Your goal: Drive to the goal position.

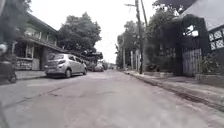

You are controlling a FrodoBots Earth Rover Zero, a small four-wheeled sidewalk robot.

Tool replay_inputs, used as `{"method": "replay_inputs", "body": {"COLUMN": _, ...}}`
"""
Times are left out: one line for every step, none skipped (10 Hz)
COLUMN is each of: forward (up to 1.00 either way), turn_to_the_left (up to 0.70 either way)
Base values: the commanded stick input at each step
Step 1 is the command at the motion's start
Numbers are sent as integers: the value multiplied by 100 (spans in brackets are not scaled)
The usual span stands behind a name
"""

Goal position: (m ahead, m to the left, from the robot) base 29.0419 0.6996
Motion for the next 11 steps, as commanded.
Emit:
{"method": "replay_inputs", "body": {"forward": 70, "turn_to_the_left": 0}}
{"method": "replay_inputs", "body": {"forward": 70, "turn_to_the_left": 0}}
{"method": "replay_inputs", "body": {"forward": 70, "turn_to_the_left": 0}}
{"method": "replay_inputs", "body": {"forward": 70, "turn_to_the_left": 0}}
{"method": "replay_inputs", "body": {"forward": 70, "turn_to_the_left": 0}}
{"method": "replay_inputs", "body": {"forward": 70, "turn_to_the_left": 0}}
{"method": "replay_inputs", "body": {"forward": 70, "turn_to_the_left": 0}}
{"method": "replay_inputs", "body": {"forward": 70, "turn_to_the_left": 0}}
{"method": "replay_inputs", "body": {"forward": 70, "turn_to_the_left": 0}}
{"method": "replay_inputs", "body": {"forward": 70, "turn_to_the_left": 0}}
{"method": "replay_inputs", "body": {"forward": 70, "turn_to_the_left": 0}}
